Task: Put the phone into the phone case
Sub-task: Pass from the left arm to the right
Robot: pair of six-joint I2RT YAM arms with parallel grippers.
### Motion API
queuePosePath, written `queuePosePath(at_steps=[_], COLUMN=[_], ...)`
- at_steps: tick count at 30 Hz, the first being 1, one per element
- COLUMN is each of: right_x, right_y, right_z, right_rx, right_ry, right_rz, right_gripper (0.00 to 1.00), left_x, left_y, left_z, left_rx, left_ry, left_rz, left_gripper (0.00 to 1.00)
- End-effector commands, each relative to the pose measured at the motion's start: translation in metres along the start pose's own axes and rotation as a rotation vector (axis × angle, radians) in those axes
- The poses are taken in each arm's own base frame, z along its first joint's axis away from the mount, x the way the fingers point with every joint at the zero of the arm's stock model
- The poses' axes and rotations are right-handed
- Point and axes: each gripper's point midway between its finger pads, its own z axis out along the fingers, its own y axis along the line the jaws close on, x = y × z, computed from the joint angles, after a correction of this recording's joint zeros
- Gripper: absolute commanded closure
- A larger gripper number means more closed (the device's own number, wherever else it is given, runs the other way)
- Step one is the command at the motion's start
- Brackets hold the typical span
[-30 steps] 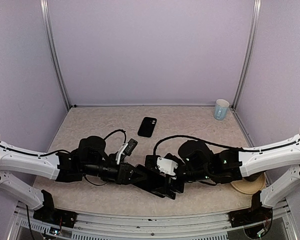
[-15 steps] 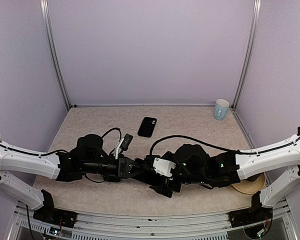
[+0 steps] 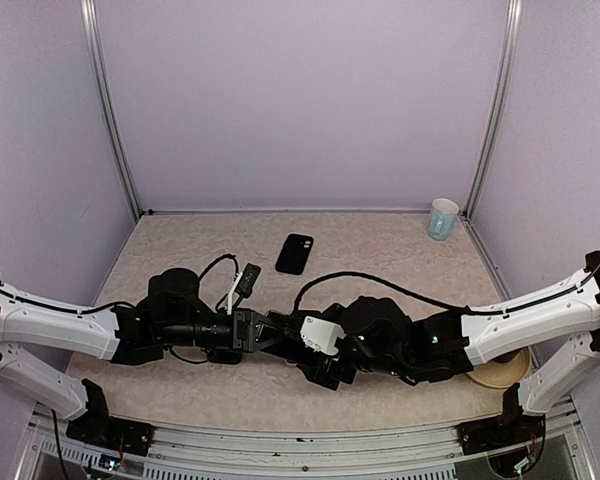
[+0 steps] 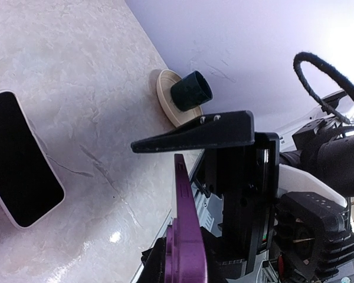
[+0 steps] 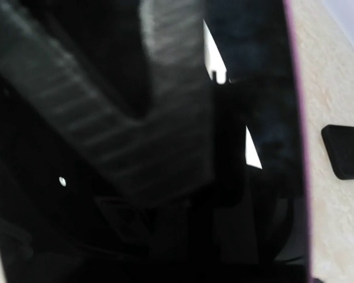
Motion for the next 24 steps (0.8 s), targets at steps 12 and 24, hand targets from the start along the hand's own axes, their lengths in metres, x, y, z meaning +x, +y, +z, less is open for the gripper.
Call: queuePosePath(at_steps=[12,24], right_x=[-0.015,-0.014], right_y=[0.002,-0.008], right_z=[-0.019,-0.030], right_rx=[-0.022,0.009], right_ry=[-0.116,-0.142], right_rz=[0.011,0.056], right_gripper=[0.58,0.65], left_x=[-0.016,-0.028], left_y=[-0.008,0.012], left_z=[-0.004,-0.013], left_rx=[0.068,-0.012], left_ry=[-0.051,-0.085], left_rz=[0.012,0.014], left_gripper=[1.00,0.36])
